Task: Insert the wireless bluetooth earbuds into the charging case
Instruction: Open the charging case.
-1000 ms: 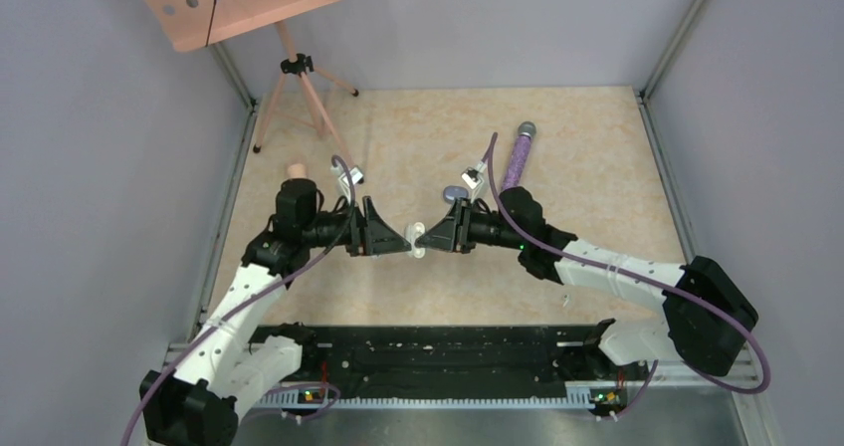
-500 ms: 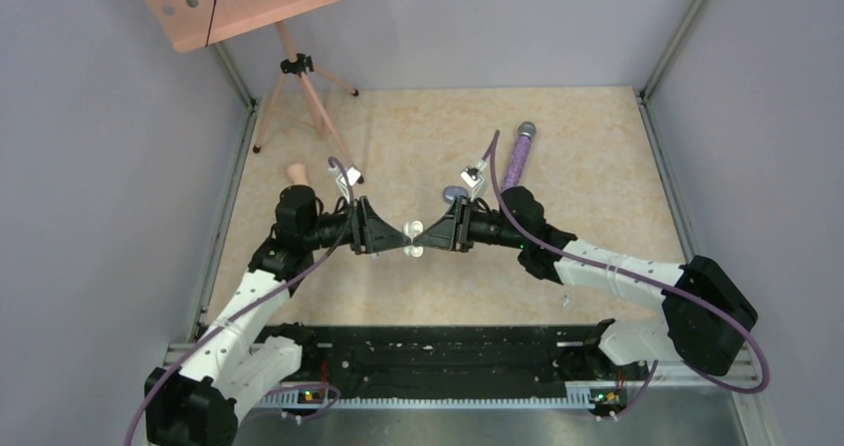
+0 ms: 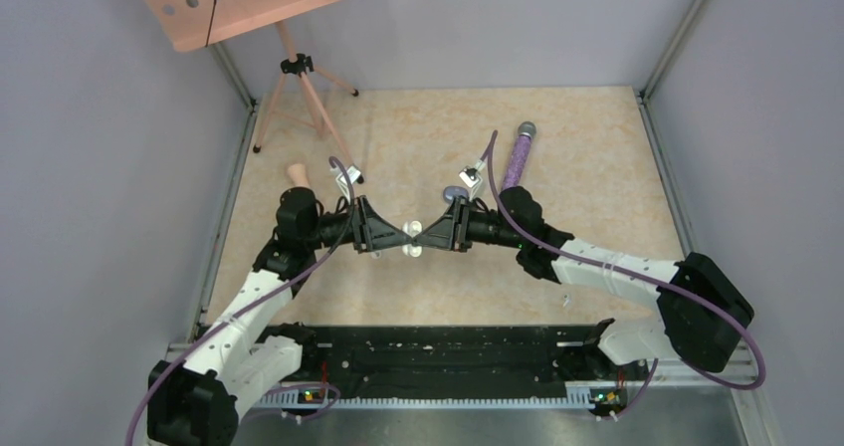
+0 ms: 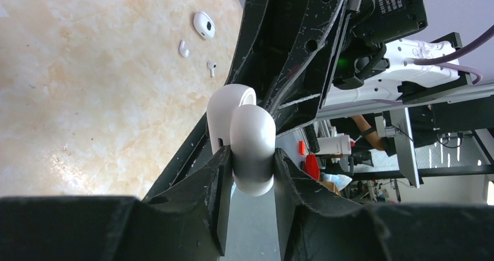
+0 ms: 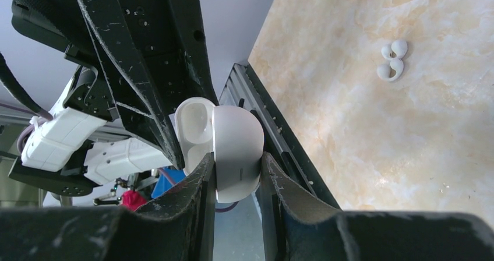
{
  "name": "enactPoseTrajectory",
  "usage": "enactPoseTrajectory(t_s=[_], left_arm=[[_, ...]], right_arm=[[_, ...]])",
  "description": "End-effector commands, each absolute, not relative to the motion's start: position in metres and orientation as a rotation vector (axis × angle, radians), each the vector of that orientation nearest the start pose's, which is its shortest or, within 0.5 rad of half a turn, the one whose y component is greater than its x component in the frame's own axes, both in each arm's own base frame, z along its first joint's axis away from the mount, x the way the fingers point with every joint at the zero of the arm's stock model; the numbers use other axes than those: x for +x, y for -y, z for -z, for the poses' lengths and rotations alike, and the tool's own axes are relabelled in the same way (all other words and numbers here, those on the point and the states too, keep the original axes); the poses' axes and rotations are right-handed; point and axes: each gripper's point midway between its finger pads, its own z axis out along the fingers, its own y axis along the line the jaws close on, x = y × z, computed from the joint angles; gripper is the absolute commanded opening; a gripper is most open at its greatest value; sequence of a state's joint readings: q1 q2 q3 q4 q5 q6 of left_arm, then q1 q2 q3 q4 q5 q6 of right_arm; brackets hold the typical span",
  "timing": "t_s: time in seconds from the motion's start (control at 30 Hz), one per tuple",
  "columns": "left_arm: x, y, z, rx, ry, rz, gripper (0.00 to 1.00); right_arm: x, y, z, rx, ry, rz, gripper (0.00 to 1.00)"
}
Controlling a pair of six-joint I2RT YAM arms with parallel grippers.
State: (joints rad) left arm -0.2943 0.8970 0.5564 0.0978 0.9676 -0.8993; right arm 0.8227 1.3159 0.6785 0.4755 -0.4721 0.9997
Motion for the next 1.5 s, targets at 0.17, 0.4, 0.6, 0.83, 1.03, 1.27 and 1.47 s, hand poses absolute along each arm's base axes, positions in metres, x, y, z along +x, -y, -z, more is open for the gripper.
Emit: enactPoseTrajectory(t_s=[0.17,0.4,0.6,0.83,1.03,1.27,1.47], left_arm=[[0.187,0.227,-0.244,0.206,-1.992,1.677,0.46],[0.185,0.227,-0.243,0.203,-2.007,1.687,0.48],[0.184,0.224,-0.241,0.197,-2.019,1.678,0.48],[0.185,0.224,-0.226,0.188,-2.089,1.656,0.44],[0.188,0.224,-0.231,0.172,-2.056,1.667,0.38],[0.186,0.225,-0.233,0.162,-2.047,1.69,0.45],[0.187,0.224,-0.231,0.142,-2.06,1.699,0.39]], right_arm=[[0.182,-0.368,-0.223,-0.261,-1.997,-1.699,0.0],[0.182,-0.367,-0.221,-0.25,-2.003,-1.694,0.0],[0.182,-0.367,-0.219,-0.244,-2.007,-1.697,0.0],[0.182,-0.369,-0.224,-0.256,-1.994,-1.711,0.0],[0.182,-0.37,-0.222,-0.257,-2.001,-1.707,0.0],[0.182,-0.369,-0.22,-0.251,-2.006,-1.71,0.0],[0.182,-0.369,-0.219,-0.249,-2.009,-1.71,0.0]])
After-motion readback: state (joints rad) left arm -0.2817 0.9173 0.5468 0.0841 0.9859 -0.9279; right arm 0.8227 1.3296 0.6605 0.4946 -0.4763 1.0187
